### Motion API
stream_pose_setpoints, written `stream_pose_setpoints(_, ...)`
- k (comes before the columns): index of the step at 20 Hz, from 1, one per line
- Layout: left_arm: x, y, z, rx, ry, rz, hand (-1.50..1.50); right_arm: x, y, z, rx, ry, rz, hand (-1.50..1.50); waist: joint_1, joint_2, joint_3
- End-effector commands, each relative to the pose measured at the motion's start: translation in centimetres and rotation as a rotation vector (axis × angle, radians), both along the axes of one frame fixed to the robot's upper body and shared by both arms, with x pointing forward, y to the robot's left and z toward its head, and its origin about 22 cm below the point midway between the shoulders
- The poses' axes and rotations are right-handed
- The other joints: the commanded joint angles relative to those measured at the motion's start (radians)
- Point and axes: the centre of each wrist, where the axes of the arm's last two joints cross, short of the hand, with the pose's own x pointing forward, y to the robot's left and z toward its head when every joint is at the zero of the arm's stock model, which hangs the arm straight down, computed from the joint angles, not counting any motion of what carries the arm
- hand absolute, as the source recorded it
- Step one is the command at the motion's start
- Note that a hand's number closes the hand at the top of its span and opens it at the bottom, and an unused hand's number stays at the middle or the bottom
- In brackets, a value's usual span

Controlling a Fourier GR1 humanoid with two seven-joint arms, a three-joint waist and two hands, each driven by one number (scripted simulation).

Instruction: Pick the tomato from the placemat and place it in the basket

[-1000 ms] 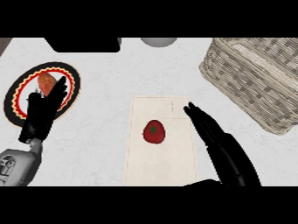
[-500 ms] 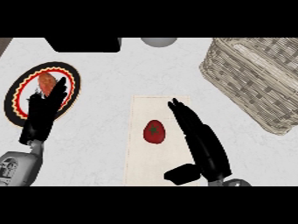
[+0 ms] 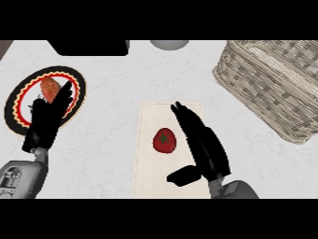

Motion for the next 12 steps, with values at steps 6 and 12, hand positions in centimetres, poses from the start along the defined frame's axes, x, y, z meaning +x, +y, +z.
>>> stream_pose_setpoints(6,0.5,1.8,0.2,-0.007,0.000,0.006,0.00,-0.5,1.4,0.8,-0.015,0.044,0.020,-1.50,-0.003,0.000,0.000)
stream_pose_setpoints(12,-0.8,-0.1,-1.3,-0.005,0.000,0.017,0.00,1.8,2.2,-2.9,-0.014,0.081,0.008,-1.50,0.002,0.001,0.000)
